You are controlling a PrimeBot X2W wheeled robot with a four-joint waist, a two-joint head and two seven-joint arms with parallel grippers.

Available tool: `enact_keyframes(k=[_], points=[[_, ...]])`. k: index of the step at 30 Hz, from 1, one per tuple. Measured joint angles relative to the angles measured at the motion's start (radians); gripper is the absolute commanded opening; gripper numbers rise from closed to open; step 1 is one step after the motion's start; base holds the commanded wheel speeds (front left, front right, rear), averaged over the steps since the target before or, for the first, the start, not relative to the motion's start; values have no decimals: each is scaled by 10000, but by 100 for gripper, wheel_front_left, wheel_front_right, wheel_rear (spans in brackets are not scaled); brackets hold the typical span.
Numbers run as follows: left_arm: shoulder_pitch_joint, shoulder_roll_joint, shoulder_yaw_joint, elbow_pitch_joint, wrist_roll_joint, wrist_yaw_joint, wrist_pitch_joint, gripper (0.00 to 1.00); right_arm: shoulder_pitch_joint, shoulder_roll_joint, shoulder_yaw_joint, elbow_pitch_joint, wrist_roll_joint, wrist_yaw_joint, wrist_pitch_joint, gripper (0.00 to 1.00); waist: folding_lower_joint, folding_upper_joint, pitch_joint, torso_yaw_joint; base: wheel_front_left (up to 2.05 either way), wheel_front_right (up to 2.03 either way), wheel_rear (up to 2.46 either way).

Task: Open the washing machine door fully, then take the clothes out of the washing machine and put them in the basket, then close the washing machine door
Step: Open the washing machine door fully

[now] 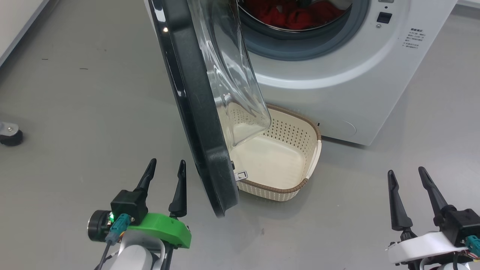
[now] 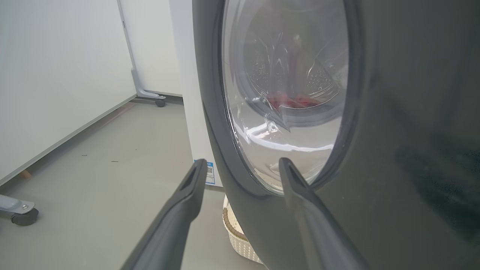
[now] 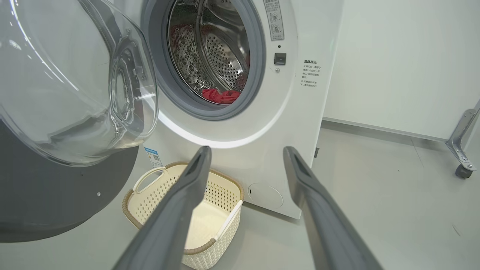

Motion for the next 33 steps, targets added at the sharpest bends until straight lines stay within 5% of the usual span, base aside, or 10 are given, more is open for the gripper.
enact_keyframes(k=[15,16,17,18,33], points=[[0,0,2,-15,-2,0,0,100,0,257,-98,12,-270,295,0,100,0,0,33,36,0,0,0],[0,0,2,-13,-2,0,0,44,0,263,-117,15,-272,297,0,100,0,0,34,36,0,0,0],[0,0,6,-8,12,0,0,13,0,268,-134,17,-280,299,0,100,0,1,33,36,0,0,0],[0,0,15,-12,35,0,0,0,0,274,-157,19,-291,301,0,100,0,0,33,36,0,0,0],[0,-2,67,-502,38,0,0,0,0,428,-449,98,-445,474,0,100,0,0,9,62,0,0,0]])
